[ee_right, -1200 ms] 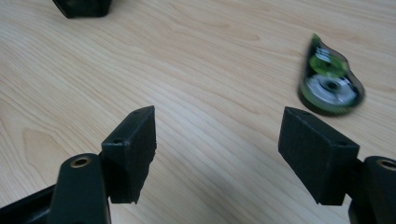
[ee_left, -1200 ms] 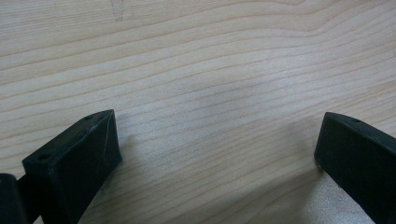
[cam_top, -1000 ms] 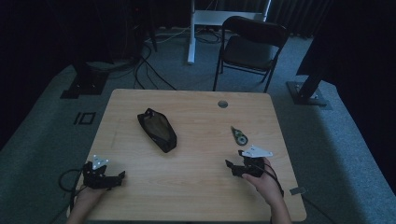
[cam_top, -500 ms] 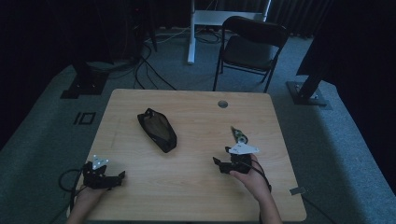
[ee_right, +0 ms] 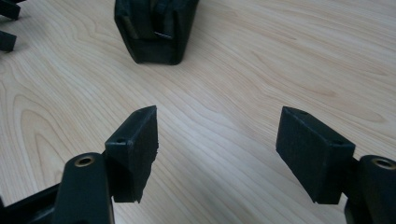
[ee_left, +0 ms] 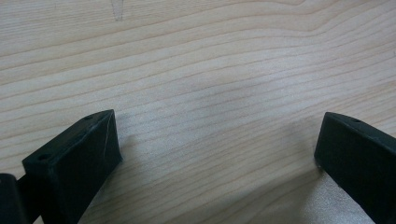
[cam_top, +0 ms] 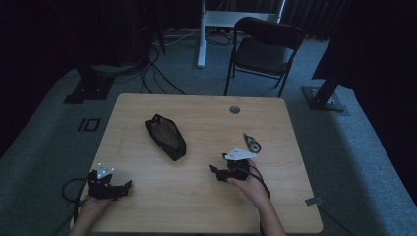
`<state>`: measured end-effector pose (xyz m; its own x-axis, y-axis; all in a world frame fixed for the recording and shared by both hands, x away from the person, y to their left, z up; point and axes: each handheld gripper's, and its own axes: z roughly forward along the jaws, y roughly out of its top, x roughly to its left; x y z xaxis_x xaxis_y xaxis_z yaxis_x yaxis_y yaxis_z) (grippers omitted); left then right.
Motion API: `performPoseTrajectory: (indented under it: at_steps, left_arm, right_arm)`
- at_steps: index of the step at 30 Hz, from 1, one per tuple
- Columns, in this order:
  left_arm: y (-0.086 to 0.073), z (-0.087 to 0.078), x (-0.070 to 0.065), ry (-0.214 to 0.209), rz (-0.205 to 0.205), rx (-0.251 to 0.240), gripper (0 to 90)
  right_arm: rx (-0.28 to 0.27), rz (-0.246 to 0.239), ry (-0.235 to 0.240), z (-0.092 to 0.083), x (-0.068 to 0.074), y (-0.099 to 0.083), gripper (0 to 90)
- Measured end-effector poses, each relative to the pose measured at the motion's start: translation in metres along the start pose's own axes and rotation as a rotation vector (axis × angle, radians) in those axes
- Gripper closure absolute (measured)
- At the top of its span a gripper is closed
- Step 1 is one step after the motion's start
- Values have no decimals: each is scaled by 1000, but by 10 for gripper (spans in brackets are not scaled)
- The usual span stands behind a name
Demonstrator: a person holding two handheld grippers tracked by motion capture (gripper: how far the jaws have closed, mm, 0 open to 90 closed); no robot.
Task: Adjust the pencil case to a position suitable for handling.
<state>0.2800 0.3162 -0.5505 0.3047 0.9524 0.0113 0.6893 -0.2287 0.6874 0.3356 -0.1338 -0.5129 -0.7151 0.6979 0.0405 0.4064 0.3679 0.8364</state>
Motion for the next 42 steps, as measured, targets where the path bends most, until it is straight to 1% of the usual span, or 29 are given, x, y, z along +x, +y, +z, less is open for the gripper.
performPoseTrajectory:
  at_steps: [8, 11, 14, 19, 22, 28, 30, 33, 39, 42]
  left_arm:
    - [0, 0, 0, 0, 1, 1, 2]
    - [0, 0, 0, 0, 0, 0, 1]
    - [0, 0, 0, 0, 0, 0, 2]
    - [0, 0, 0, 0, 1, 1, 2]
    - [0, 0, 0, 0, -1, 0, 2]
    - [0, 0, 0, 0, -1, 0, 2]
    - [0, 0, 0, 0, 0, 1, 2]
    - [0, 0, 0, 0, 1, 1, 2]
    - [0, 0, 0, 0, -1, -1, 2]
    - [0, 0, 0, 0, 0, 1, 2]
  right_arm:
    - [1, -7, 30, 19, 14, 8, 295]
    - [8, -10, 46, 25, 18, 10, 310]
    - [16, -22, 53, 31, 22, 12, 311]
    - [11, -18, 65, 42, 28, 17, 314]
    - [12, -26, 73, 49, 33, 20, 316]
    - [21, -22, 80, 59, 40, 24, 325]
    - [15, -12, 88, 62, 41, 26, 329]
    - [9, -13, 97, 65, 45, 28, 335]
    - [3, -33, 104, 73, 50, 35, 358]
    - [-6, -29, 98, 77, 51, 38, 371]
